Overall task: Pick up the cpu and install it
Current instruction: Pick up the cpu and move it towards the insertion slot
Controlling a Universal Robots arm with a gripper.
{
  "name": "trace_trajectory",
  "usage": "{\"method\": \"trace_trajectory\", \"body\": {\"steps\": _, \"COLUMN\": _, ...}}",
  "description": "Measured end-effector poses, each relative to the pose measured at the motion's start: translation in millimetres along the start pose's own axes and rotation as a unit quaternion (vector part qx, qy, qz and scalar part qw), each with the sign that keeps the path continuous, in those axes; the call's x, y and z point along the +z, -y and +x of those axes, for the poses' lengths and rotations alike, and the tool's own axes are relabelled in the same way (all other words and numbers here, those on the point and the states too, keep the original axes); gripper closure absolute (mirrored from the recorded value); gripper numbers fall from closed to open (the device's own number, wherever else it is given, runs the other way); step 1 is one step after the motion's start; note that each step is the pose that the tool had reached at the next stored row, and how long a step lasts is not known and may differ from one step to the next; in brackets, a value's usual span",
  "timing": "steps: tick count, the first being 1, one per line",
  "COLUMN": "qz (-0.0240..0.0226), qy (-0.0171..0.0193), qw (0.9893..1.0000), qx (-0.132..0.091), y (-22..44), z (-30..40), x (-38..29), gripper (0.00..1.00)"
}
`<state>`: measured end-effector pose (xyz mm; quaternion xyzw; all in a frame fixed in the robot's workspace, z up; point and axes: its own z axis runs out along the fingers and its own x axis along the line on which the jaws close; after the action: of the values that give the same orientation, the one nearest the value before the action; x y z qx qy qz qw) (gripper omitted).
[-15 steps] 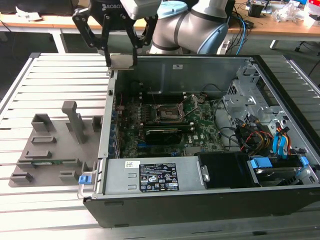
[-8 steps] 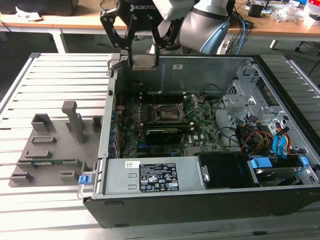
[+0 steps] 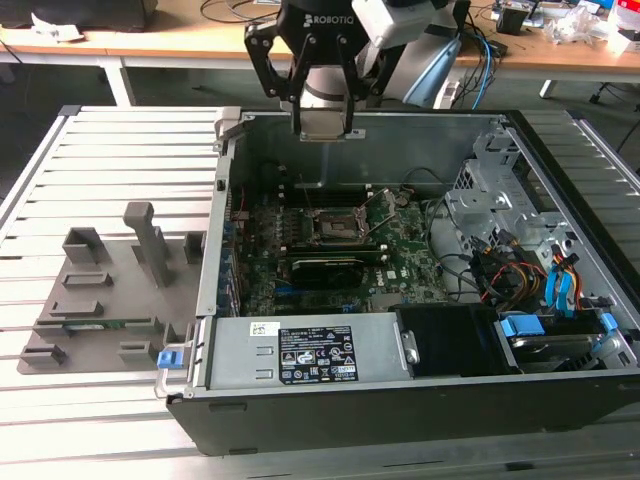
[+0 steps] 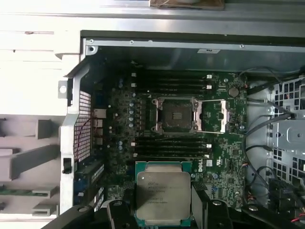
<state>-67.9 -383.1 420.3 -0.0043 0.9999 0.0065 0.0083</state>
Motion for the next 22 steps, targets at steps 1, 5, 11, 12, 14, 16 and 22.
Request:
{"method": "trace_trajectory", "body": {"steps": 1, "qz": 0.0001, "qy": -0.0002, "qw": 1.0000, "qx": 0.004, "y": -0.9, "z": -3.5, "x": 2.8, "gripper": 0.45}}
{"method": "trace_trajectory", "body": {"steps": 5, "qz": 0.0003, "qy": -0.0003, "qw": 1.0000, "qx": 0.005, "y": -4.8, "z": -16.4, "x": 12.8, "gripper": 0.45}}
{"method": "trace_trajectory", "body": {"steps": 11, "qz": 0.0002, "qy": -0.0005, "qw": 1.0000, "qx": 0.005, "y": -5.7, "z": -30.3, "x": 25.5, "gripper": 0.45}}
{"method": "trace_trajectory", "body": {"steps": 12, "qz": 0.0003, "qy": -0.0005, "qw": 1.0000, "qx": 0.005, "y": -5.8, "z": -34.4, "x": 28.6, "gripper": 0.45}}
{"method": "trace_trajectory", "body": {"steps": 14, "qz": 0.0004, "qy": -0.0006, "qw": 1.0000, "qx": 0.005, "y": -5.9, "z": -39.5, "x": 33.0, "gripper": 0.45}}
{"method": "trace_trajectory", "body": {"steps": 16, "qz": 0.0003, "qy": -0.0006, "qw": 1.0000, "qx": 0.005, "y": -7.0, "z": -49.8, "x": 41.0, "gripper": 0.45}}
{"method": "trace_trajectory", "body": {"steps": 22, "qz": 0.0003, "qy": -0.0006, "qw": 1.0000, "qx": 0.005, "y": -9.5, "z": -65.4, "x": 51.7, "gripper": 0.45}}
